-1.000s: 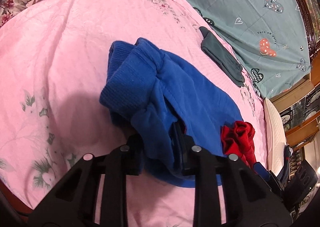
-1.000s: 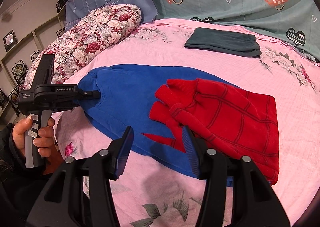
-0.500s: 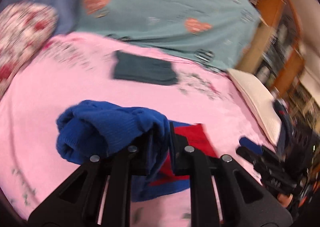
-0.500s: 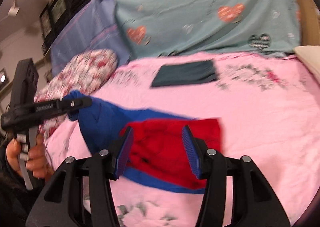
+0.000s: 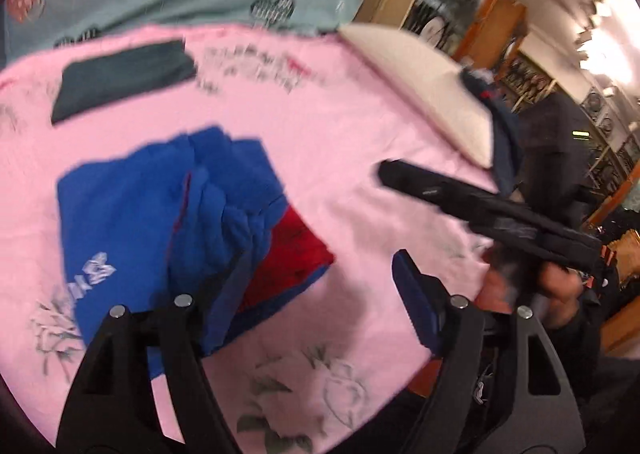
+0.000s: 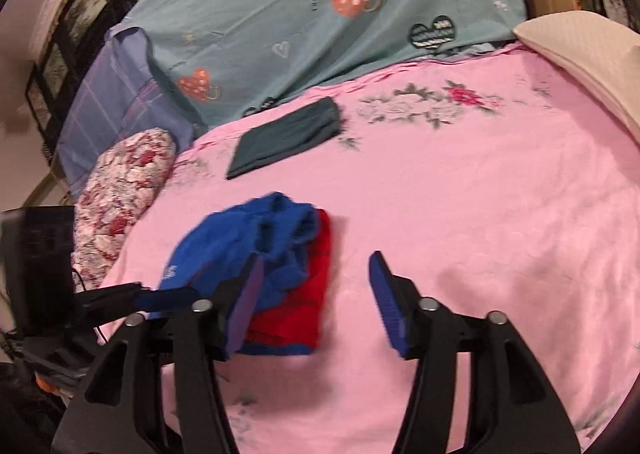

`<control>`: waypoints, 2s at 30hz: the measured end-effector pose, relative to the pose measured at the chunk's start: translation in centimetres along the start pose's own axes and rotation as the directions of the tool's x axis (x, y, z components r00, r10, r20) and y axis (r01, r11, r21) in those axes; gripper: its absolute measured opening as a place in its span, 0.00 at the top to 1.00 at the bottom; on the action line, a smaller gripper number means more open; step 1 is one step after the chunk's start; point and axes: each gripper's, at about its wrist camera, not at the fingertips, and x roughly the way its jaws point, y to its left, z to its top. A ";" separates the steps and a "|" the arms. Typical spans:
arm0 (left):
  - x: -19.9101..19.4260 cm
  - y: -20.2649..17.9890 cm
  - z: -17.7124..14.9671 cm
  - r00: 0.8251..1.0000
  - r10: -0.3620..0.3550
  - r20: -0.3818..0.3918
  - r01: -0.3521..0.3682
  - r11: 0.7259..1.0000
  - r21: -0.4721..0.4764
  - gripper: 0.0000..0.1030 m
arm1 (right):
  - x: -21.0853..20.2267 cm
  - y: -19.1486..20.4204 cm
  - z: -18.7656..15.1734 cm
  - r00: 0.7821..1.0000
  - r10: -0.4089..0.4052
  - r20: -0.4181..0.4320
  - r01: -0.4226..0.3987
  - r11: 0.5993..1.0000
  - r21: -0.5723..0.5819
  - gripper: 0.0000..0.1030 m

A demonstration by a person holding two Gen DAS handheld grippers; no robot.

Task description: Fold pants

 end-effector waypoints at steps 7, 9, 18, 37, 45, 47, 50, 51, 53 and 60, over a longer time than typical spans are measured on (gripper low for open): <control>-7.3 6.5 -1.8 0.973 0.177 0.150 -0.149 0.972 -0.183 0.22 | 5.2 3.1 1.5 0.983 0.135 -0.121 -0.137 0.991 -0.004 0.23; -7.1 9.8 -3.2 0.966 0.232 0.113 -0.193 0.941 -0.280 0.22 | 7.8 3.3 1.5 0.973 0.140 -0.183 -0.139 0.990 0.020 0.23; -4.2 10.9 -4.6 0.967 0.251 0.030 -0.232 0.928 -0.291 0.22 | 8.1 4.9 2.1 0.962 0.183 -0.201 -0.179 0.983 0.040 0.73; -1.9 6.5 -2.4 0.953 0.300 0.046 -0.295 0.951 -0.092 0.15 | 3.8 6.0 4.1 0.993 0.061 -0.100 -0.069 0.994 -0.080 0.51; 3.9 7.6 -4.1 0.932 0.350 -0.092 -0.353 0.935 -0.018 0.13 | 13.5 3.7 0.5 0.942 -0.039 -0.333 0.025 0.999 -0.046 0.58; 3.5 7.6 -3.9 0.937 0.339 -0.084 -0.342 0.939 -0.022 0.13 | 12.8 3.8 0.8 0.948 -0.017 -0.319 0.010 1.000 -0.025 0.56; 1.2 7.0 -3.4 0.953 0.302 -0.039 -0.304 0.951 -0.051 0.13 | 10.3 4.8 1.7 0.965 0.008 -0.260 -0.018 0.999 -0.037 0.55; -0.1 6.3 -3.3 0.962 0.272 0.013 -0.271 0.961 -0.047 0.13 | 9.3 5.3 1.9 0.972 0.010 -0.237 -0.025 0.998 -0.059 0.55; -1.3 5.5 -3.1 0.958 0.279 0.067 -0.278 0.960 -0.024 0.07 | 7.6 6.4 2.1 0.979 0.014 -0.205 -0.037 0.993 -0.108 0.53; 2.7 7.5 -4.8 0.951 0.293 -0.101 -0.298 0.954 -0.030 0.07 | 10.0 4.9 -0.7 0.937 -0.107 -0.333 0.055 0.985 -0.162 0.52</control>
